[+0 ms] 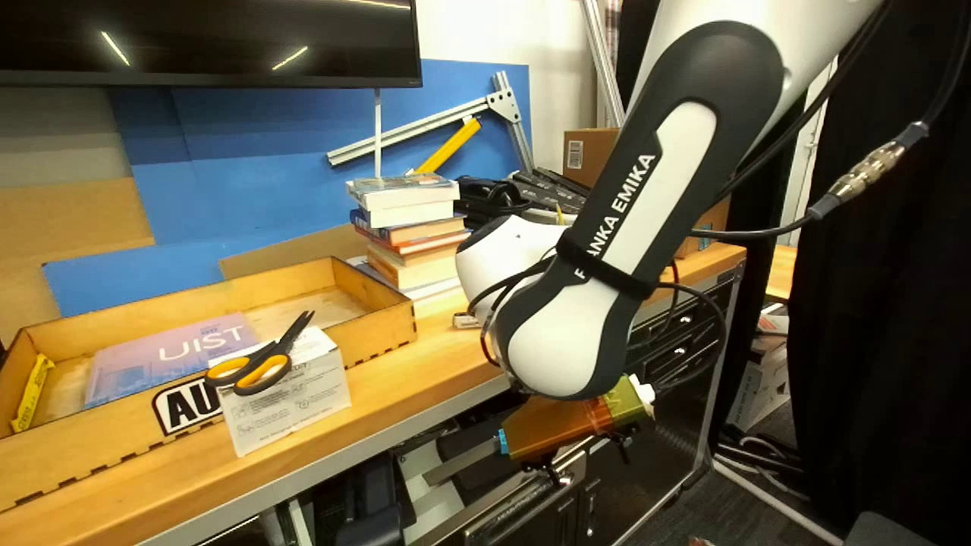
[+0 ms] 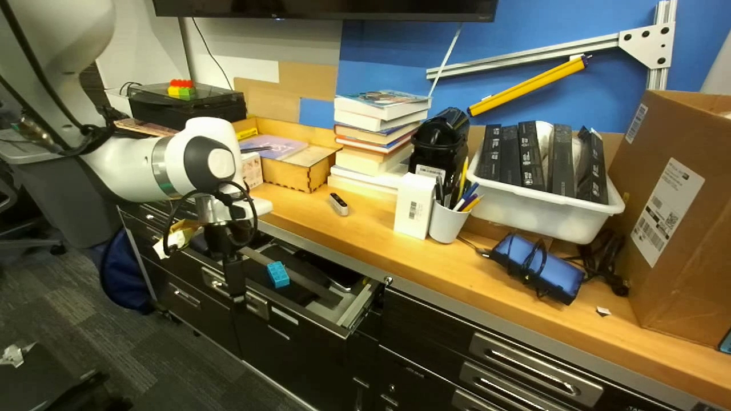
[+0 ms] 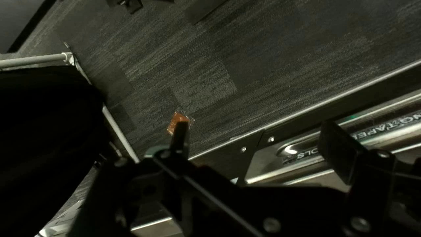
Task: Pick up the blue object, put it in the open drawer and close it
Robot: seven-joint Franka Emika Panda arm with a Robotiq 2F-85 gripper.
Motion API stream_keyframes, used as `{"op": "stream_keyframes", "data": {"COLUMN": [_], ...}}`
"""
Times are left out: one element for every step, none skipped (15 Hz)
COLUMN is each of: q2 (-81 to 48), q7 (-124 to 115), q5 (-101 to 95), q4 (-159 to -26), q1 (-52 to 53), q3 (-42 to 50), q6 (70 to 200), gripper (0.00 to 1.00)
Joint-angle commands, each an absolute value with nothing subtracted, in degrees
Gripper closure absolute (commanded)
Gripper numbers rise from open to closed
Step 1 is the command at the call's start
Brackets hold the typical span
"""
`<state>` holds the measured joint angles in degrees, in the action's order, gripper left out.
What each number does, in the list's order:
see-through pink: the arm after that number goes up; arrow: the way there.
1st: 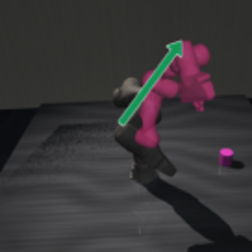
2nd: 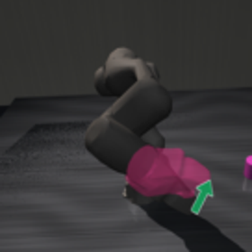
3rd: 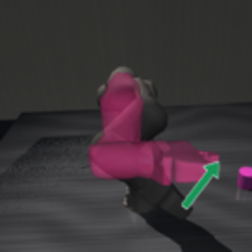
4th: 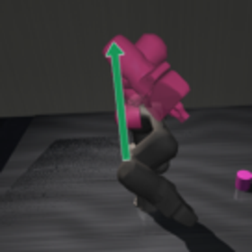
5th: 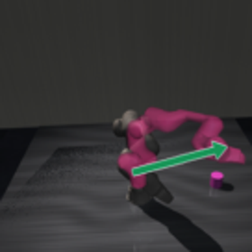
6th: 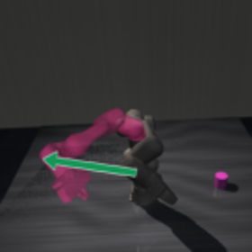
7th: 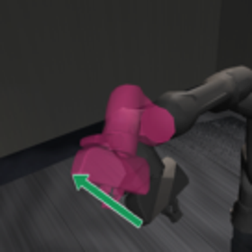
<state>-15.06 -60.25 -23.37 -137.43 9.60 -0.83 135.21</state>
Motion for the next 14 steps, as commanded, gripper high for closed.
{"op": "stream_keyframes", "data": {"q2": [-19.3, -20.3, -21.3, -22.3, -23.2, -24.2, -25.0, -25.6, -26.3, -26.8, -26.8, -25.9, -24.1, -21.2], "q7": [-66.4, -67.2, -67.9, -68.3, -68.6, -68.8, -69.3, -69.9, -70.3, -71.1, -72.0, -71.9, -72.0, -70.4], "q5": [-28.2, -29.1, -29.9, -30.7, -31.3, -31.7, -32.2, -32.7, -33.0, -33.6, -34.0, -33.7, -33.3, -32.6], "q4": [-131.1, -129.5, -127.8, -125.9, -124.3, -122.3, -120.7, -119.2, -117.9, -116.9, -116.4, -116.9, -118.1, -120.7], "q1": [12.1, 12.5, 12.9, 13.4, 13.7, 14.1, 14.5, 15.0, 15.3, 15.8, 16.1, 16.0, 16.0, 15.6], "q3": [1.1, 1.3, 1.5, 1.7, 1.9, 2.1, 2.4, 2.7, 2.9, 3.4, 3.8, 3.5, 3.3, 2.7], "q6": [135.8, 135.4, 135.0, 134.6, 134.5, 134.3, 134.4, 134.6, 134.7, 134.7, 134.9, 135.1, 135.1, 134.7], "gripper": [0.0, 0.0, 0.0, 0.0, 0.0, 0.0, 0.0, 0.0, 0.0, 0.0, 0.0, 0.0, 0.0, 0.0]}}
